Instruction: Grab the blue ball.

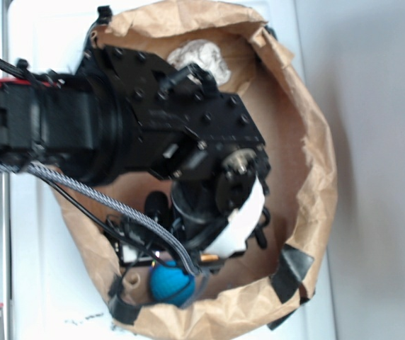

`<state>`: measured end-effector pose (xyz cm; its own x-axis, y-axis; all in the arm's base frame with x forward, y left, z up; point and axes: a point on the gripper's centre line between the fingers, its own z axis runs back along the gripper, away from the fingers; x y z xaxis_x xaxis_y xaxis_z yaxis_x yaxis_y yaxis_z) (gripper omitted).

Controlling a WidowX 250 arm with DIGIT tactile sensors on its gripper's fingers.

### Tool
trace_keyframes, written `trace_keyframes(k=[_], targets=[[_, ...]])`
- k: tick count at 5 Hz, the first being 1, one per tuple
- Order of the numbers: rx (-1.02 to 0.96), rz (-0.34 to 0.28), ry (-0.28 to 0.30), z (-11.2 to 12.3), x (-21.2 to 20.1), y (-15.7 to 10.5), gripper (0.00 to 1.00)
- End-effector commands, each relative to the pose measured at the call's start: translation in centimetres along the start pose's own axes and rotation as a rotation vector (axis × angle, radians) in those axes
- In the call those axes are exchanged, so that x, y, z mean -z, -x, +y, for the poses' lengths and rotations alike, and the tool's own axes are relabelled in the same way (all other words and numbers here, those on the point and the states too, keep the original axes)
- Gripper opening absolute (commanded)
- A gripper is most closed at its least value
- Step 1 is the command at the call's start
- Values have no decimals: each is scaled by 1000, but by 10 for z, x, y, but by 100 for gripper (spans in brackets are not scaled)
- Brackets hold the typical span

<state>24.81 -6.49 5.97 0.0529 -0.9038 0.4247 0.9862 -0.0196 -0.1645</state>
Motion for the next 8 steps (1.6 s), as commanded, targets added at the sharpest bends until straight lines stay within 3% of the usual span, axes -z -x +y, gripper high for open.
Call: trace_keyframes(k=[1, 3, 4, 8], targets=[[213, 16, 15, -8, 19, -34, 100], [173, 25, 59, 1, 25, -25, 100], [127, -2, 7, 9, 13, -16, 0], [109, -37, -92, 18, -12, -8, 0]])
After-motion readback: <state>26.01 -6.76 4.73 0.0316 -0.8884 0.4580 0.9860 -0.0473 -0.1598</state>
